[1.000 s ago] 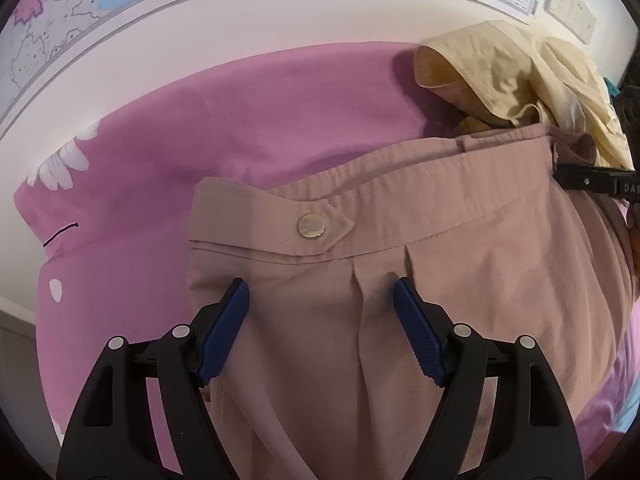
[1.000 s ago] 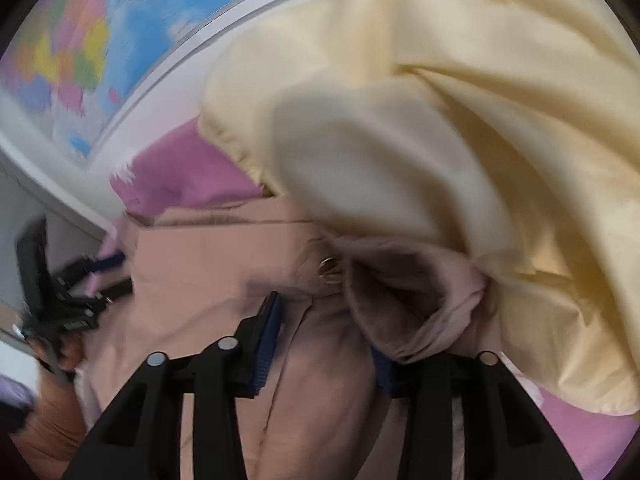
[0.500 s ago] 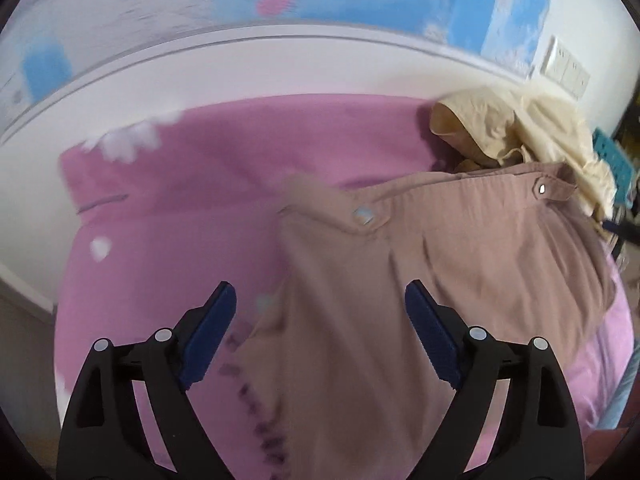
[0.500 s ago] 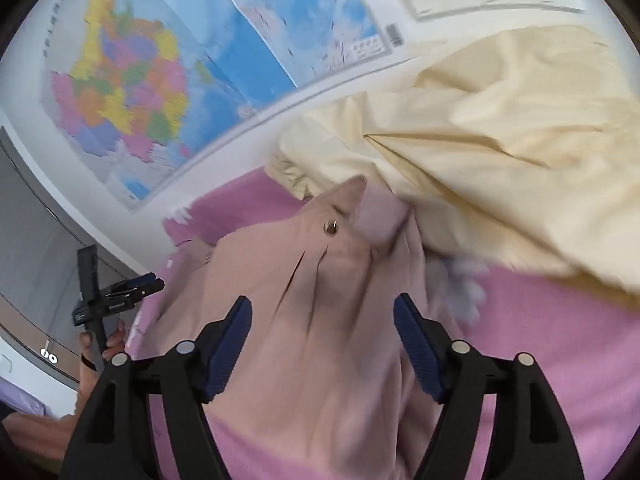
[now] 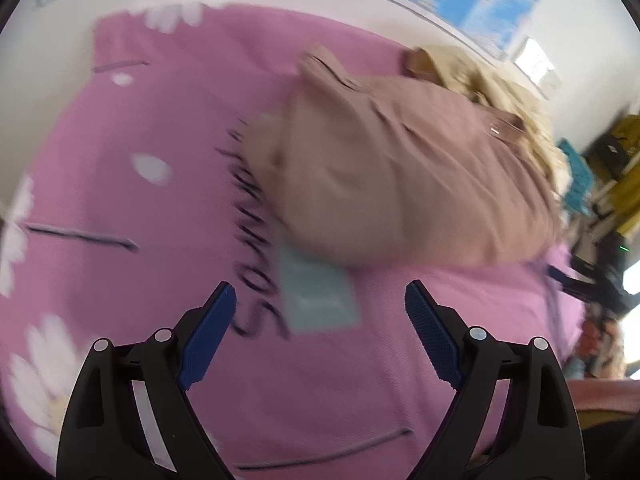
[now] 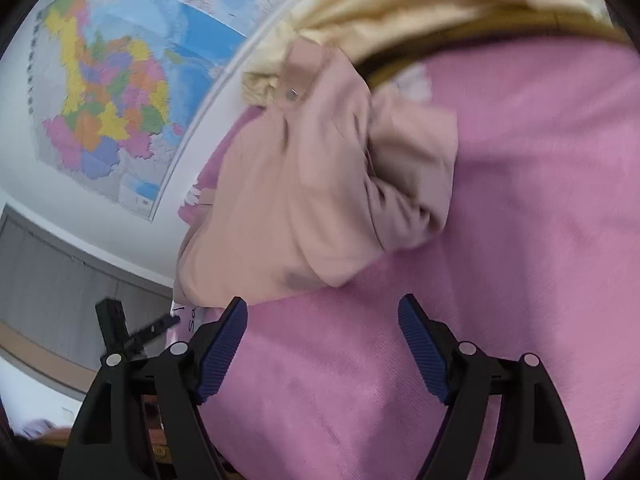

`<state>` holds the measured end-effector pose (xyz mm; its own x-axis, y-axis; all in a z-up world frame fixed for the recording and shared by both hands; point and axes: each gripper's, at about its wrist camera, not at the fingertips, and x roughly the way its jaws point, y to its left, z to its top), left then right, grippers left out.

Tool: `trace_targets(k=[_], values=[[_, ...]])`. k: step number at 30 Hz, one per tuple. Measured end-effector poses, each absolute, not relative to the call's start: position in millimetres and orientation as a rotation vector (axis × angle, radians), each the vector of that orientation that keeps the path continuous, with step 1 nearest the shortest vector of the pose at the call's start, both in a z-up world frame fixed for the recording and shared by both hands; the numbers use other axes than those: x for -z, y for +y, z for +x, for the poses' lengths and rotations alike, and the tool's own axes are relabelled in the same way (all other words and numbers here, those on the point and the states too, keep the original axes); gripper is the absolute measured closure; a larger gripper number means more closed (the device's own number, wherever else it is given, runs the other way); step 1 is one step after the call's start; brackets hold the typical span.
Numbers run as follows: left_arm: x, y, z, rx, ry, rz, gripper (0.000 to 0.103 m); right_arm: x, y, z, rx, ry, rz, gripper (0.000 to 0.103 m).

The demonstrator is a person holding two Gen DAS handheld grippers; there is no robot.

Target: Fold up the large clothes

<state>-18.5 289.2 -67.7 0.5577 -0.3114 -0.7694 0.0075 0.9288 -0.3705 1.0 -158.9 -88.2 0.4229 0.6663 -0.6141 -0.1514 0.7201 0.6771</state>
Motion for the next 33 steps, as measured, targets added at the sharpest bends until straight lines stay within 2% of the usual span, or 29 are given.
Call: trace_targets(k=[2,5,7,11,14,22,33], values=[[77.2,275.9,-17.2,0.223,0.992,-0.355,0.017,94.5,-152.7,6.5,-0.56,1.004,0.619,0.027],[87.5,263.6,-9.1,0.247,1.001,-0.393,0.017,92.0,-141.1,19.2,-0.561,0.953,0.654,0.021],[89.3,258.5,-4.6,0.248,0.976,-0.41,0.012,91.6,-133.2,28.2,-0.528,0.924,0.688,0.015],[90.7,255.6,5.6,0.224,0.946,-0.456,0.01,90.3,-119.9,35.9,-0.42,0.898,0.686,0.004],[91.2,261.3,17.2,0.206,0.926,-0.551,0.006,89.4,-109.3,39.3,-0.338,0.879,0.675,0.005],[92.8,276.3,42.7,0.181,0.906,-0.731,0.005,91.1,-99.5,53.7,-0.27,0.845,0.703,0.004],[95.2,277.4,68.9,0.179,0.91,-0.792,0.005,90.6,-84.6,67.2,-0.231,0.775,0.674,0.005]])
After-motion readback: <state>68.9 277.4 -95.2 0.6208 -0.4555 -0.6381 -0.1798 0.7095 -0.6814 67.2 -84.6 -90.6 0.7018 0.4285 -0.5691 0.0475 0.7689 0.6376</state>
